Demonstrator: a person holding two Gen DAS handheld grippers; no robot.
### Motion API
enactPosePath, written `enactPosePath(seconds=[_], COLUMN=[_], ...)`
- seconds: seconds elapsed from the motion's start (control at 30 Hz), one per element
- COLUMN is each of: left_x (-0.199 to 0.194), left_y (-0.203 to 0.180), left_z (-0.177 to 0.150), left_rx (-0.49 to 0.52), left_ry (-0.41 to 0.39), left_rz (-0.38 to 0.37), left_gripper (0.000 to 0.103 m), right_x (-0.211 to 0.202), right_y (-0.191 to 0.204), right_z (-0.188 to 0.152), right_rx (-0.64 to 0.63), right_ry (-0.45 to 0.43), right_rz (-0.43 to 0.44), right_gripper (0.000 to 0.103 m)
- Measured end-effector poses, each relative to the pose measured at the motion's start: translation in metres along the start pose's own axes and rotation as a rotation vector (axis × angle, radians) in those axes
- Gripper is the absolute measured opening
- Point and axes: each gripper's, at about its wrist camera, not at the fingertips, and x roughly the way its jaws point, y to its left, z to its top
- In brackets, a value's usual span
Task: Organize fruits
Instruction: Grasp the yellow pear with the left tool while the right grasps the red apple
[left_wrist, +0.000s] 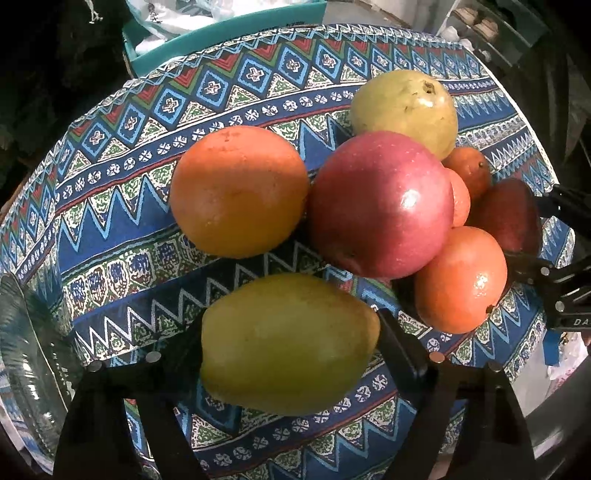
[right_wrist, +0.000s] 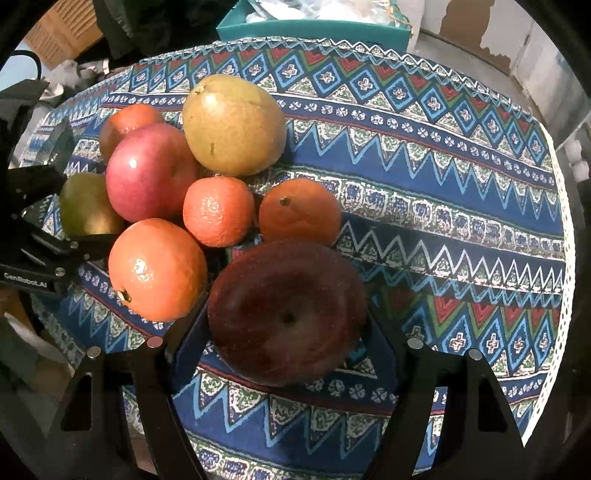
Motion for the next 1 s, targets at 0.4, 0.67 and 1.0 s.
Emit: enactPosePath(seconds=[0.4, 0.67, 1.0], left_x=[-0.030, -0.071, -0.129], left_y=[0.014, 0.020, 0.021], left_z=[-0.010, -0.017, -0.028], left_rx=[-0.037, -0.046, -0.049], left_ry=[-0.070, -0.162, -0.294], left_rz=[-0.028, -0.029, -0.024], left_gripper=[0.086, 0.086, 0.086], right_x=[-0.041, -0.081, -0.128], right_y=[-0.002, 0.008, 0.031], right_z=[-0.010, -0.001, 0.006], right_rx=[0.039, 0.051, 0.034], right_ry=[-0.126, -0.229, -0.354], right_rz=[-0.036, -0.034, -0.023], right_gripper=[0.075, 0.075, 0.075])
